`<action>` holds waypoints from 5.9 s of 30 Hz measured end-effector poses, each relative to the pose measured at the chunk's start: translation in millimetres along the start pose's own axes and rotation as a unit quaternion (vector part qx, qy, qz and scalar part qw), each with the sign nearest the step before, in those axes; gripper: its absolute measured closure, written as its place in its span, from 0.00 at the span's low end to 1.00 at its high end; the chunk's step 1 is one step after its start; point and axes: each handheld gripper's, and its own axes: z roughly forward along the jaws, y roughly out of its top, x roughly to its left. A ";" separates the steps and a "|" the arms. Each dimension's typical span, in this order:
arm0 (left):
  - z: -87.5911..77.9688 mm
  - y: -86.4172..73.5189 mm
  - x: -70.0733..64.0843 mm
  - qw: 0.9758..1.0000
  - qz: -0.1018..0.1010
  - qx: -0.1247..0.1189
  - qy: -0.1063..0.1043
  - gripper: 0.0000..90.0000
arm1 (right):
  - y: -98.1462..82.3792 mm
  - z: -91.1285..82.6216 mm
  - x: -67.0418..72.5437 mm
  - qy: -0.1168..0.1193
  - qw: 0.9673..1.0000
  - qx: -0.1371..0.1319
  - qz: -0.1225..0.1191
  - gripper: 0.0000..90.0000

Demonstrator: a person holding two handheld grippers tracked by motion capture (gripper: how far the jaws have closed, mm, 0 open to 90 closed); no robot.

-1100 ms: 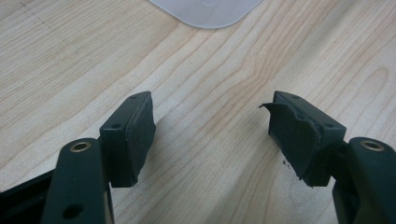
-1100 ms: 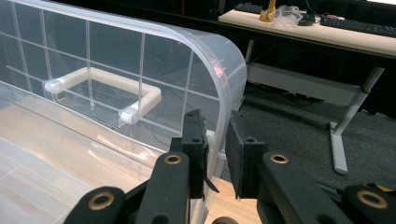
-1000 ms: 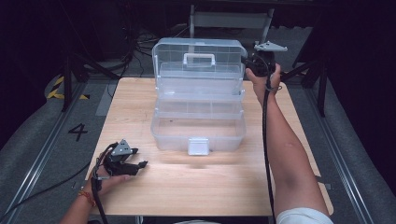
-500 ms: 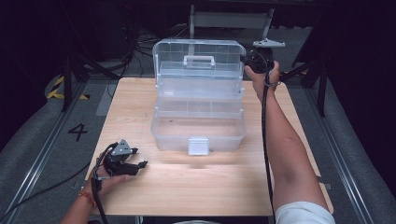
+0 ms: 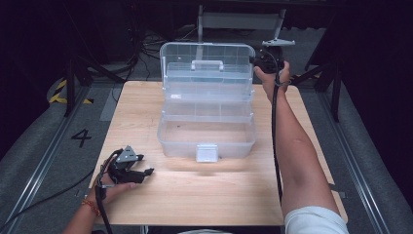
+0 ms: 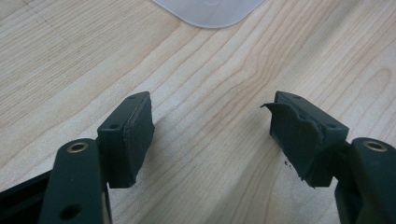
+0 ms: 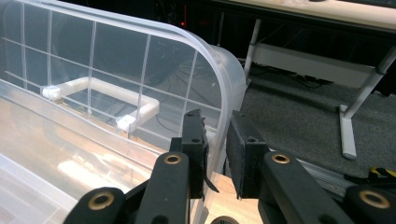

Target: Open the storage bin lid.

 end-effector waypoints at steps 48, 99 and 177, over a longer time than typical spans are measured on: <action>0.5 1.5 -0.3 1.000 -0.003 0.006 0.002 0.31 | -1.6 53.1 -17.5 -0.001 0.998 0.059 0.028 0.84; 0.3 0.2 -2.5 1.000 -0.008 0.002 0.000 0.31 | -5.6 44.8 -14.4 0.006 0.995 0.098 0.001 0.83; 1.8 1.0 -2.2 1.000 -0.008 0.002 0.004 0.29 | -160.0 -169.1 21.0 0.082 0.986 0.077 -0.125 0.47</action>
